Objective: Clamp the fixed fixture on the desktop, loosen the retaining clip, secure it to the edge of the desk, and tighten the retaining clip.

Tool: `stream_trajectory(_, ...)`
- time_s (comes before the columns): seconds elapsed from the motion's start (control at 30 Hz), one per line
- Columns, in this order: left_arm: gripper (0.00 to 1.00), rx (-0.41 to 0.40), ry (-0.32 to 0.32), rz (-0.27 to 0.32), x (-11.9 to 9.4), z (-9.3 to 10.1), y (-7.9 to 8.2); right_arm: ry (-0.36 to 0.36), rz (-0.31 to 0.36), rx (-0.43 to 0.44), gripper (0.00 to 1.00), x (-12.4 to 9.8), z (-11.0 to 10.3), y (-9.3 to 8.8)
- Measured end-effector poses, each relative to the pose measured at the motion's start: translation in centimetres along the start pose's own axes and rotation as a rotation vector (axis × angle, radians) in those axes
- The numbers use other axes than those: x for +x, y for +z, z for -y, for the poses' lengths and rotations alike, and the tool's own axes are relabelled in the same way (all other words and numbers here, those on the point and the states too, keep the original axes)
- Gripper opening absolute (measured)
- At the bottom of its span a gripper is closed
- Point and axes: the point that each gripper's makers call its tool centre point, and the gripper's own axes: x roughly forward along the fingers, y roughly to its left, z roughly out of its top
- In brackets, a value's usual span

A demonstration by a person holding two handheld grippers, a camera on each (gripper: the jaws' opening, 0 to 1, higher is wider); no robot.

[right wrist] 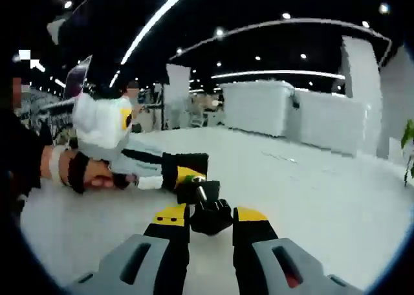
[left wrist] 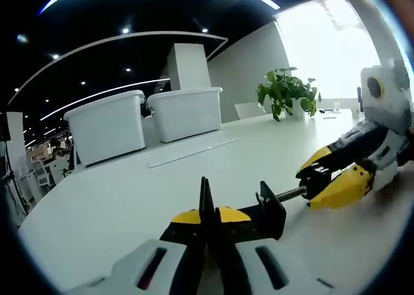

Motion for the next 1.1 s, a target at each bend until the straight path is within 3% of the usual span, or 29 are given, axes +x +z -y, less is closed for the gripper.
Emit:
stream_trajectory(0.03,0.06,-0.001,0.000,0.000,0.0,0.0,0.0,0.012,0.011,-0.028,0.23,1.0,0.9,-0.6)
stream_trajectory(0.17,0.06,0.003,0.000,-0.002,0.0,0.0,0.0,-0.019,0.012,-0.137,0.23,1.0,0.8,-0.5)
stream_trajectory(0.2,0.06,0.005,-0.004,-0.002,0.1,0.1,0.0,-0.029,0.021,-0.206,0.23,1.0,0.7,-0.3)
stream_trajectory(0.27,0.06,0.005,-0.004,-0.003,0.1,0.2,0.0,-0.034,0.025,-0.207,0.23,0.9,0.6,-0.5)
stream_trajectory(0.3,0.06,0.004,-0.003,-0.003,0.0,0.2,0.0,-0.047,0.025,-0.278,0.23,0.9,0.8,-0.3)
stream_trajectory(0.33,0.06,0.007,-0.003,-0.004,0.0,0.2,0.0,-0.066,0.028,-0.408,0.23,0.9,0.6,-0.2)
stream_trajectory(0.4,0.06,0.008,0.003,-0.006,0.0,0.0,0.0,-0.077,0.054,-0.441,0.23,1.0,0.5,0.2)
stream_trajectory(0.53,0.06,0.005,0.007,-0.007,0.2,-0.2,-0.3,-0.095,0.040,-0.428,0.23,1.2,1.0,0.0)
stream_trajectory(0.77,0.06,0.004,0.006,-0.005,0.1,-0.3,-0.4,-0.059,0.030,-0.403,0.25,1.6,1.7,-0.3)
stream_trajectory(0.83,0.06,-0.001,0.005,-0.004,0.1,-0.3,-0.4,-0.011,-0.024,-0.323,0.26,1.5,1.7,-0.7)
stream_trajectory(0.9,0.06,-0.001,-0.001,-0.005,0.1,-0.2,-0.5,0.030,-0.018,-0.103,0.32,0.8,2.0,-0.1)
stream_trajectory(0.97,0.06,0.000,-0.004,-0.005,0.2,-0.3,-0.6,0.011,-0.010,0.084,0.42,-0.1,3.0,0.5)
stream_trajectory(1.03,0.06,0.000,-0.003,-0.005,0.0,-0.2,-0.5,-0.015,0.001,0.254,0.44,-0.5,4.3,0.5)
stream_trajectory(1.07,0.06,0.002,-0.001,-0.005,0.0,-0.2,-0.5,-0.018,0.001,0.284,0.44,-0.5,4.5,0.4)
stream_trajectory(1.1,0.06,0.004,0.000,-0.005,0.0,-0.2,-0.5,-0.007,-0.022,0.392,0.44,0.1,5.2,-0.7)
